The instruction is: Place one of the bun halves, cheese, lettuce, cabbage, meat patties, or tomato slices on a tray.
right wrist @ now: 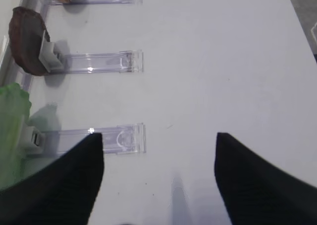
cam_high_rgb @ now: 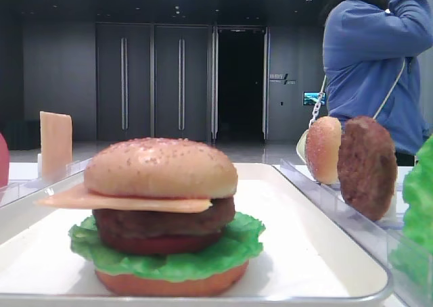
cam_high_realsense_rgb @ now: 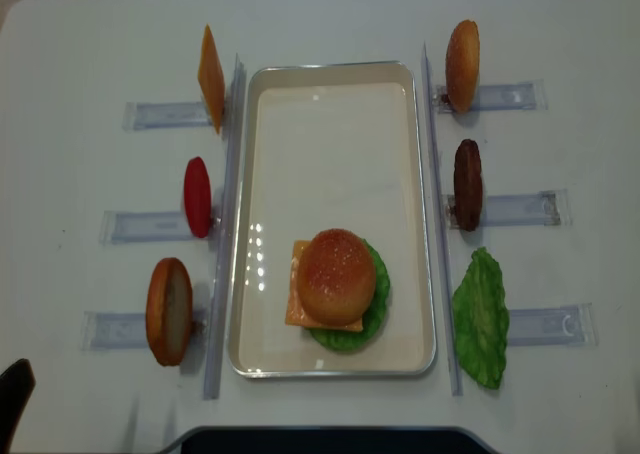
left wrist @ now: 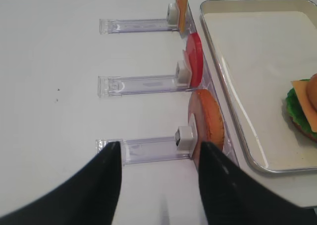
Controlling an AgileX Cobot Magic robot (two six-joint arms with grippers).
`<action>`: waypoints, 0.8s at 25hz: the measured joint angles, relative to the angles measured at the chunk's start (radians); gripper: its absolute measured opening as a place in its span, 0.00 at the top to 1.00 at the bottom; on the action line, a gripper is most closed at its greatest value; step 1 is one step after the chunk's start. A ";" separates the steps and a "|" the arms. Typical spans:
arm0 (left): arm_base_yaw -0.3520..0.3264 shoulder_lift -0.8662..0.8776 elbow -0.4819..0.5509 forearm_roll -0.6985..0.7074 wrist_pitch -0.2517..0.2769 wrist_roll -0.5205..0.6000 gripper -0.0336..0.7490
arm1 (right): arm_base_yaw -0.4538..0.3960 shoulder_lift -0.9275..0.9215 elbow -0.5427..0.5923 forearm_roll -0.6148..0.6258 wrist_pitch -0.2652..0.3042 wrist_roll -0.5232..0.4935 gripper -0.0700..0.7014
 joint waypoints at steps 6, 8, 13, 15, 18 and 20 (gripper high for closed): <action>0.000 0.000 0.000 0.000 0.000 0.000 0.46 | 0.000 -0.120 0.003 0.001 0.002 0.007 0.28; 0.000 0.000 0.000 0.000 0.000 0.000 0.46 | 0.000 -0.125 0.004 0.001 0.002 0.015 0.28; 0.000 0.000 0.000 0.000 0.000 0.000 0.46 | 0.000 -0.127 0.004 0.001 0.003 0.021 0.28; 0.000 0.000 0.000 0.000 0.000 0.000 0.46 | 0.000 -0.127 0.004 0.001 0.003 0.021 0.28; 0.000 0.000 0.000 0.000 0.000 0.000 0.46 | 0.000 -0.127 0.004 0.001 0.003 0.022 0.28; 0.000 0.000 0.000 0.000 0.000 0.000 0.46 | 0.000 -0.127 0.004 0.001 0.003 0.022 0.28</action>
